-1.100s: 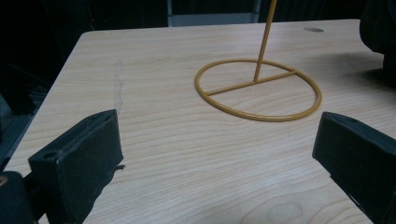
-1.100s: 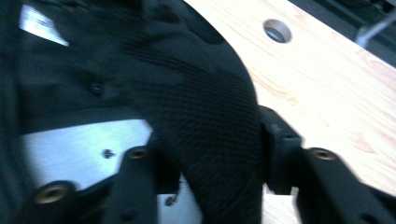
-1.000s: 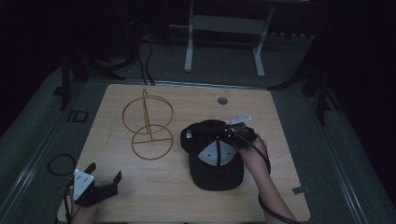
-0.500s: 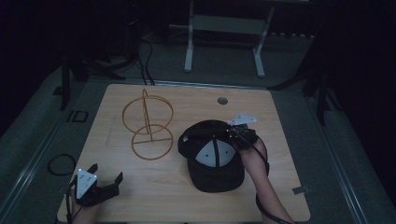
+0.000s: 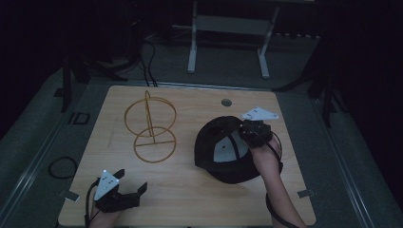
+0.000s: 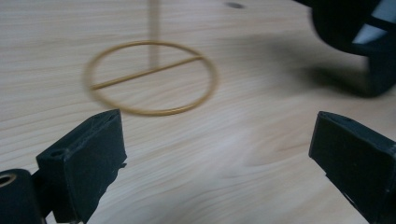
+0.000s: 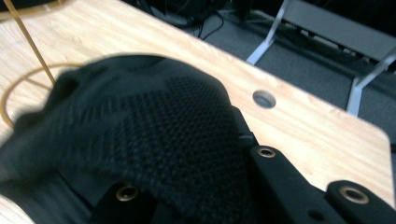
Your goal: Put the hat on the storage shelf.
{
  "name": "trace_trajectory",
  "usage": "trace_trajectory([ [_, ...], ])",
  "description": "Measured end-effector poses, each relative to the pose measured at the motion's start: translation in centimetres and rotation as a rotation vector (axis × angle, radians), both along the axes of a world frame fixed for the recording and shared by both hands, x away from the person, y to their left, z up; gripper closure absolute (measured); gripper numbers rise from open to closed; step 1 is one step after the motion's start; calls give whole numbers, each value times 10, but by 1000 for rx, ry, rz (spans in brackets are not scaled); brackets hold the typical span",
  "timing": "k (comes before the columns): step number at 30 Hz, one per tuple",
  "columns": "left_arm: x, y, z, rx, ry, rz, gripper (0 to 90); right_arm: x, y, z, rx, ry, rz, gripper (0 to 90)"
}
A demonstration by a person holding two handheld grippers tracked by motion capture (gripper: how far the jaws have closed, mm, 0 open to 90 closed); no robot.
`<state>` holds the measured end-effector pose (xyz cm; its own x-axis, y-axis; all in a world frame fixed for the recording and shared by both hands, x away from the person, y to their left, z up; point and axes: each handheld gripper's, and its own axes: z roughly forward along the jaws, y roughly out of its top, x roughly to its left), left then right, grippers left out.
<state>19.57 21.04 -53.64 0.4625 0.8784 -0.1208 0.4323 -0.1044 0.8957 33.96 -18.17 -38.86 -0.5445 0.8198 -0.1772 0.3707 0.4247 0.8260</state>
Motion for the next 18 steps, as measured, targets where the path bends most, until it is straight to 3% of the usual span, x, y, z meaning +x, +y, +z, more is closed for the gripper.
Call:
trace_trajectory([
  [1, 1, -5, 2, -3, 3, -17, 40, -3, -1, 8, 7, -19, -5, 895],
  [6, 10, -24, 15, -45, 3, -65, 51, -7, -4, 22, 22, -54, -9, 895],
  [10, 17, -42, 28, -72, 2, -133, 62, -13, -6, 31, 49, -82, 9, 895],
  [13, 19, -59, 40, -56, -19, -183, 62, -19, -4, 34, 68, -101, 28, 895],
  [18, 28, -88, 55, -22, -59, -228, 69, -25, 3, 34, 57, -122, 41, 895],
])
